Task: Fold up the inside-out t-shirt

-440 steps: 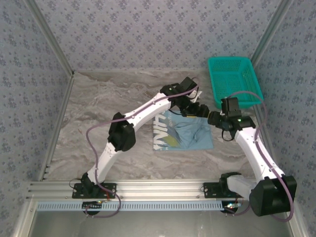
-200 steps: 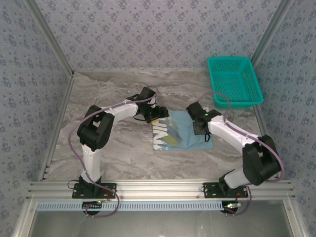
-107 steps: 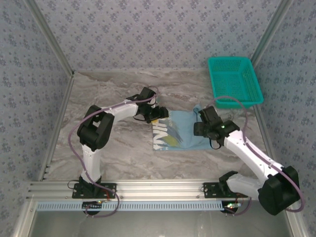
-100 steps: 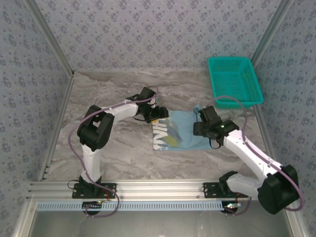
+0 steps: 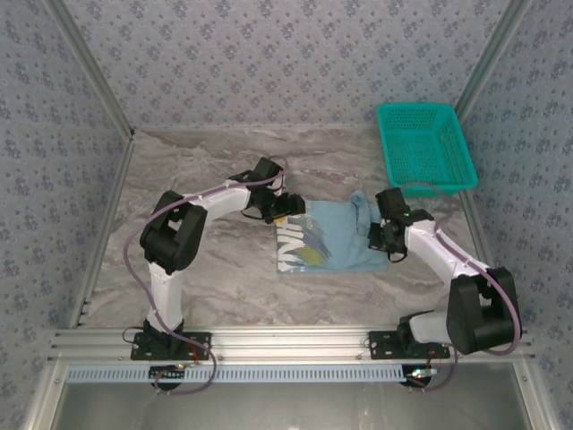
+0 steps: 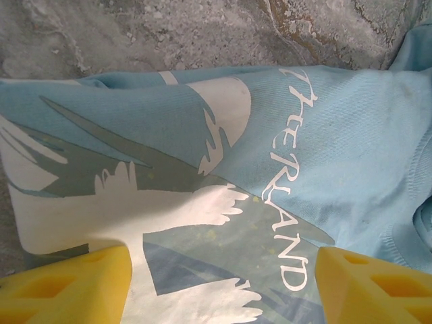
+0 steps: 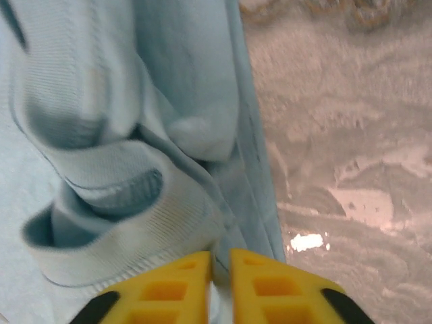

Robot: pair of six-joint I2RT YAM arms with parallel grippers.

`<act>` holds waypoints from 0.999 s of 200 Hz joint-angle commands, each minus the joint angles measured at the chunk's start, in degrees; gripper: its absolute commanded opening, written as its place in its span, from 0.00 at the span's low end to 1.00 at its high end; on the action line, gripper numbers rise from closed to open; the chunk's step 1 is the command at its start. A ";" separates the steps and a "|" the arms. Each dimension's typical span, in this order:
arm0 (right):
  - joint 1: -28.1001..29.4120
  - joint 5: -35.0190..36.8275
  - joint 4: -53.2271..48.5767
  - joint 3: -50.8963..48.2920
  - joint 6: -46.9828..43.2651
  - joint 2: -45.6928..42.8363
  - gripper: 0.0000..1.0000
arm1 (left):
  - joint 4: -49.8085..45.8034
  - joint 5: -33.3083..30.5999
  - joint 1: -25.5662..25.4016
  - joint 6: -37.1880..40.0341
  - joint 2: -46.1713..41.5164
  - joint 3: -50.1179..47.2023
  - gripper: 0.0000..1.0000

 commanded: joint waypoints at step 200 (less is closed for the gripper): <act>-4.13 0.01 14.76 16.70 -5.03 18.87 0.51 | -3.43 -0.80 0.02 3.65 0.64 2.32 0.72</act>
